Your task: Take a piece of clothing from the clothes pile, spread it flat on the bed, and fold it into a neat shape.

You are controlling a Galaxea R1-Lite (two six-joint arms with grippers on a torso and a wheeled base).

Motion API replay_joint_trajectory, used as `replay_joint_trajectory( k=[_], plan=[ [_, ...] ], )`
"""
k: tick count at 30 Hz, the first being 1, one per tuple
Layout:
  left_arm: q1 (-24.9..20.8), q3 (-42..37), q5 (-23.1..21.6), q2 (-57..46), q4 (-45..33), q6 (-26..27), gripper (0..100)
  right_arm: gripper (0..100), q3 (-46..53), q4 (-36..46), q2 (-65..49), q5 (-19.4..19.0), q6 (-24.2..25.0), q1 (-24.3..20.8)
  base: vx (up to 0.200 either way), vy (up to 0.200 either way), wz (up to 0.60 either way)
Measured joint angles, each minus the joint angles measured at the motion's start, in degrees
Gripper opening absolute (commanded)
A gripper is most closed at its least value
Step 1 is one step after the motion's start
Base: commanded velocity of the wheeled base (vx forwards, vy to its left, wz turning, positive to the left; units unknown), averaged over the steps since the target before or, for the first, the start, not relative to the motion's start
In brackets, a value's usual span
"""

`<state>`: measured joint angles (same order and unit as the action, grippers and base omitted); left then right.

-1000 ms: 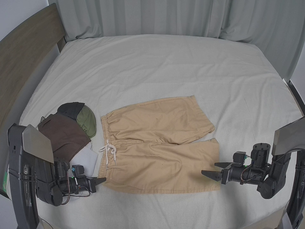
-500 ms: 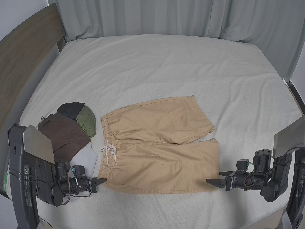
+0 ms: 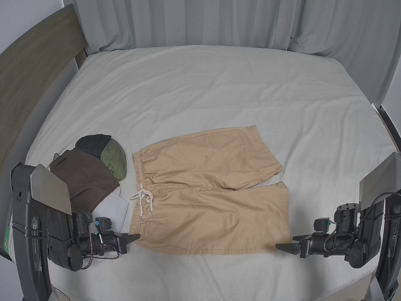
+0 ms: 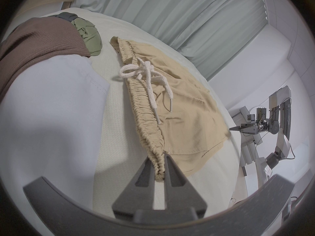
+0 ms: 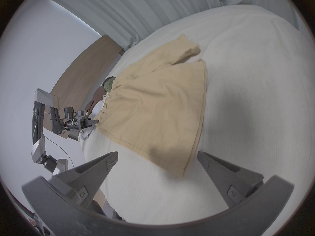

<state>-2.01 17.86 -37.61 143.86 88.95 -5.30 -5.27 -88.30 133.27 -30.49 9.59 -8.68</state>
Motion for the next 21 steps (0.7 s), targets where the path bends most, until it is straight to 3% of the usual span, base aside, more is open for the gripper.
replay_joint_trajectory(
  k=[15, 21],
  plan=[
    [0.00, 0.07, 0.00, 0.00, 0.00, 0.13, 0, 100, -0.49, -0.11, 5.05, 0.06, 0.06, 0.02, 0.000, 0.000, 0.00],
    [0.00, 0.07, 0.00, 0.00, 0.00, 0.13, 0, 100, -3.05, -0.11, 5.99, -0.07, 2.78, -0.30, 0.000, 0.000, 0.00]
  ],
)
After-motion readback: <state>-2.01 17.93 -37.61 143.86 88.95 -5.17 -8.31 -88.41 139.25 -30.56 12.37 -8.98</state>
